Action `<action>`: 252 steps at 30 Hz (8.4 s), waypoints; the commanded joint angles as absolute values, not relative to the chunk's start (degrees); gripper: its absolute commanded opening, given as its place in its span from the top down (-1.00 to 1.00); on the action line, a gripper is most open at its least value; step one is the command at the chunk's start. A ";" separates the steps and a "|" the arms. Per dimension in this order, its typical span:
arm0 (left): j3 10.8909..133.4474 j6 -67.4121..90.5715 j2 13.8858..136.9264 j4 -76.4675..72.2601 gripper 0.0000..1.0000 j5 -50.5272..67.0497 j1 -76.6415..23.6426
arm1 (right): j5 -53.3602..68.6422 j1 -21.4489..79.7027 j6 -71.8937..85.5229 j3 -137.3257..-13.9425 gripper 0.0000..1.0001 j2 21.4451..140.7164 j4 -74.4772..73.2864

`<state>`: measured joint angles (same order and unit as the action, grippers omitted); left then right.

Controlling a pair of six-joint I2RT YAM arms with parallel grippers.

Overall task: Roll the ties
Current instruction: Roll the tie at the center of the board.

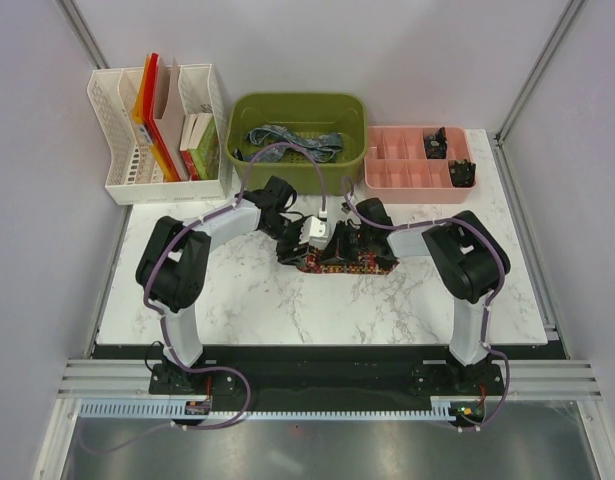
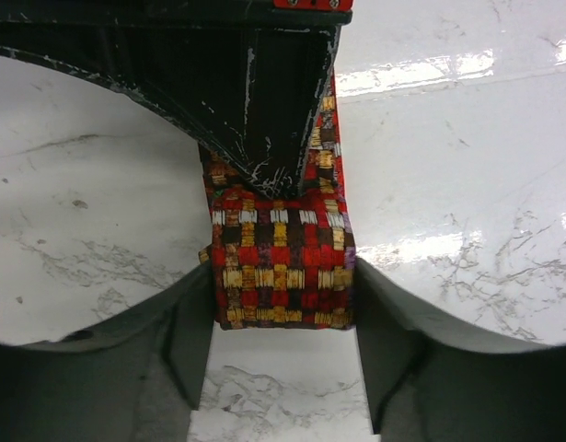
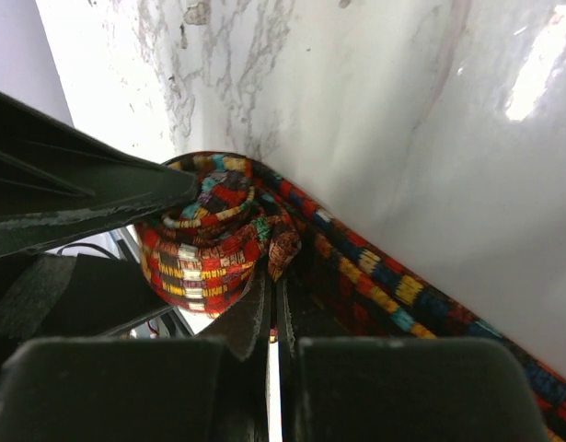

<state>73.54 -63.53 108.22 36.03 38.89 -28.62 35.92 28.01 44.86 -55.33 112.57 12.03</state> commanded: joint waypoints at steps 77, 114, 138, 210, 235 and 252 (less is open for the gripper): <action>79.89 -58.01 110.57 39.99 -0.59 39.29 -30.14 | 37.36 18.81 31.64 -58.36 1.00 118.21 -5.71; 87.01 -44.91 123.22 39.37 0.13 26.28 -42.89 | 42.71 19.69 31.29 -60.99 0.67 115.84 -6.15; 93.16 -46.76 128.32 45.61 0.21 22.94 -42.89 | 52.56 13.45 26.37 -61.87 -0.25 106.44 -14.59; 72.87 -46.49 107.06 18.89 -0.99 32.08 -37.00 | 41.57 13.27 27.94 -55.90 1.00 116.64 -9.32; 78.04 -50.63 111.09 24.17 -0.99 39.38 -37.35 | 40.96 14.85 31.55 -53.53 1.00 113.64 -6.77; 79.01 -53.61 112.93 24.42 -0.99 37.70 -37.79 | 41.05 15.03 31.64 -53.88 1.00 113.64 -6.68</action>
<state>76.62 -49.69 112.57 22.28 35.99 -37.26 48.88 14.11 33.45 -55.37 113.12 -4.47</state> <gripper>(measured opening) 0.994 0.010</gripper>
